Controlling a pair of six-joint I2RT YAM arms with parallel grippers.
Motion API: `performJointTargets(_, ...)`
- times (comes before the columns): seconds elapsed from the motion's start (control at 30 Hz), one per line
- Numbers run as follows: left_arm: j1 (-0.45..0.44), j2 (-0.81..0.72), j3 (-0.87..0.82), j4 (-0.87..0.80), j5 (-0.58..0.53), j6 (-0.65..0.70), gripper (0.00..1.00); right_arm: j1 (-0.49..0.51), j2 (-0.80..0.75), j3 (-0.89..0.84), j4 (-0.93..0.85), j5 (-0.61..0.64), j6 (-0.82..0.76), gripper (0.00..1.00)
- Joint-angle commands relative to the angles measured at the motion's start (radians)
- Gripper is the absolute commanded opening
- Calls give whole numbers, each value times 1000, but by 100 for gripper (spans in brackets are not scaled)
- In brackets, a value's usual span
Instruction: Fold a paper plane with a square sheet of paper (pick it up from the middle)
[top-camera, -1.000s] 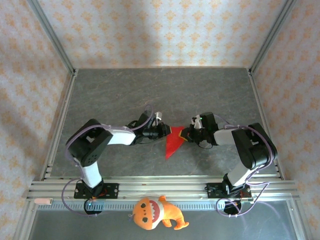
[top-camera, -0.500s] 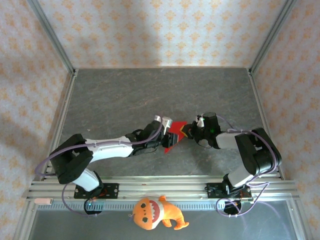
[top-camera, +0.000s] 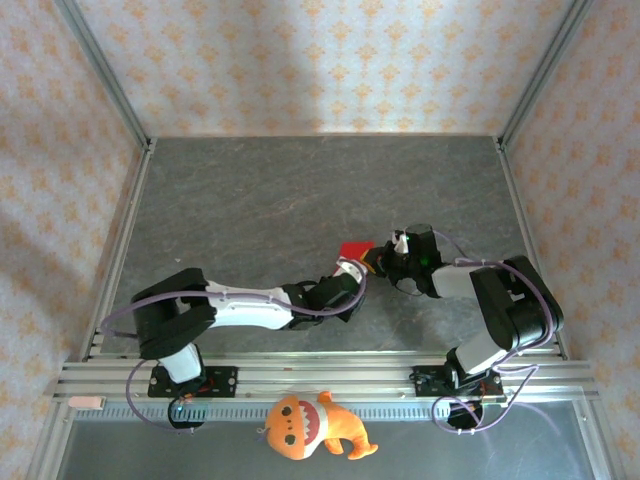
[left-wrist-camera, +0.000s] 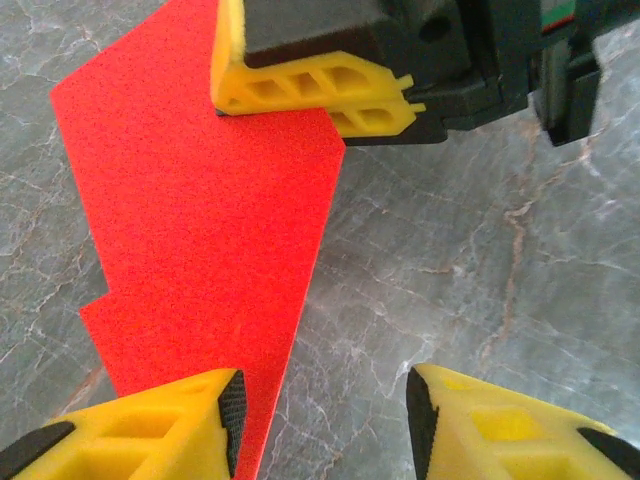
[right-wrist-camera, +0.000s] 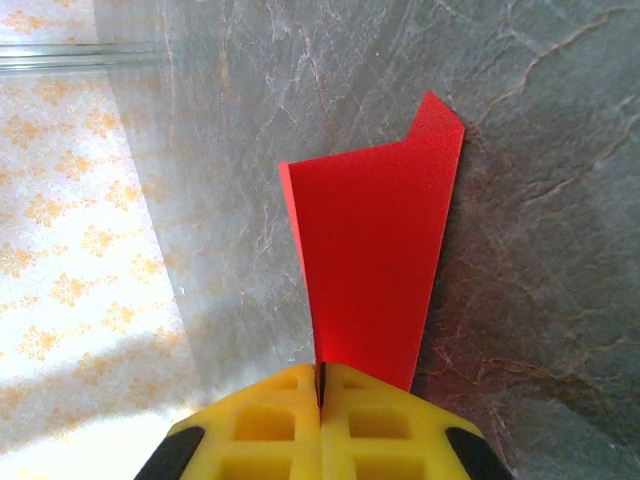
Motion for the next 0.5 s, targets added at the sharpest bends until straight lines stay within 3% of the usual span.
performJointTargets(0.0, -35, 46, 55, -96, -147, 33, 49, -1, -19, 4, 25, 7, 13, 0)
performJointTargets(0.47, -96, 134, 106, -179, -295, 39, 44, -1, -20, 4, 28, 8, 21, 0)
